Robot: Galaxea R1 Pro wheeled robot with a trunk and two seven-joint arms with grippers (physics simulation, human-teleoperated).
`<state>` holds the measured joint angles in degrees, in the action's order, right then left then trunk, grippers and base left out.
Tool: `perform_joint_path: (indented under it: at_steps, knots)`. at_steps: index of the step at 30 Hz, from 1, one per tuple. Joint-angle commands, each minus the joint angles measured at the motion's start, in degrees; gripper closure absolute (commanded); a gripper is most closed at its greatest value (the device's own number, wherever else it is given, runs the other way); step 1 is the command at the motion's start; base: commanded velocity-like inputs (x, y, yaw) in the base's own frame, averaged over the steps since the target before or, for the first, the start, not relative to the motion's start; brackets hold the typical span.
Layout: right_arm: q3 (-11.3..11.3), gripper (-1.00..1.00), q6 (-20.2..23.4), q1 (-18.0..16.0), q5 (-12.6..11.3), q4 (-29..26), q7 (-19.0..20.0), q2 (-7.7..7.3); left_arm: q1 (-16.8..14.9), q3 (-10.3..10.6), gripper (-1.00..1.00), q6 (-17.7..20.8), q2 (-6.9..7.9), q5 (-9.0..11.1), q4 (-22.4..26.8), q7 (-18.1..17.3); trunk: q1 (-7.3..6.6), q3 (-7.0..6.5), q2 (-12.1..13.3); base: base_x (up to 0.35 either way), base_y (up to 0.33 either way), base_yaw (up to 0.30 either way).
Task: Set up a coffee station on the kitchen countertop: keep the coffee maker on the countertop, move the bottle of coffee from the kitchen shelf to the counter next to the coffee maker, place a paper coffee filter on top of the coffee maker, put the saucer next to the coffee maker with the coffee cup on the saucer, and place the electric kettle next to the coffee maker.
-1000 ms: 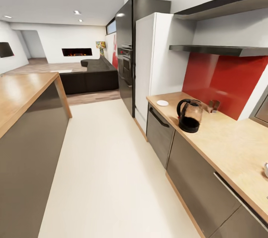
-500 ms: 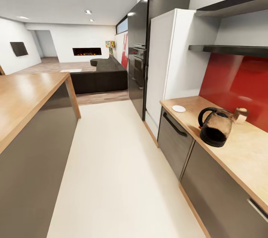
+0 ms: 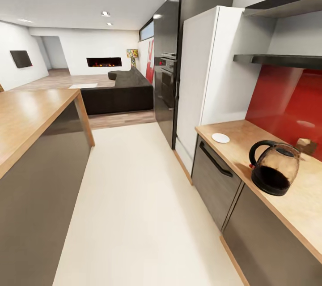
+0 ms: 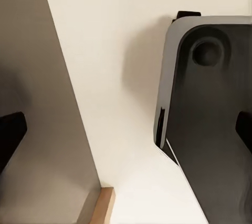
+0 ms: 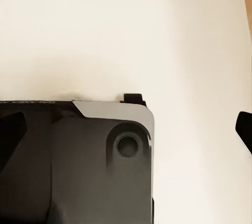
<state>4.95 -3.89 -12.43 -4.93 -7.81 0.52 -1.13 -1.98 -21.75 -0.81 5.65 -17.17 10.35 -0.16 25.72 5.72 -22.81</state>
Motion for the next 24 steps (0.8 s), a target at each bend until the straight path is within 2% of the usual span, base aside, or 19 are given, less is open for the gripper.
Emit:
perform_joint_path:
  at_steps: [1,24]
  knots:
    - [0.43,-1.00,-0.22,-0.05,-0.52,0.06,0.04,-0.06,-0.08,-0.43,-1.00,-0.11,-0.02,-0.59,0.00,-0.02,0.06,0.12,-0.11,0.340,0.000,0.000]
    - [0.06,-1.00,-0.23,-0.05,-0.60,0.07,-0.17,-0.45,-1.35,-0.40,-1.00,-0.01,-0.03,-0.54,0.81,-0.10,0.06,0.12,-0.11,0.339,0.000,0.000]
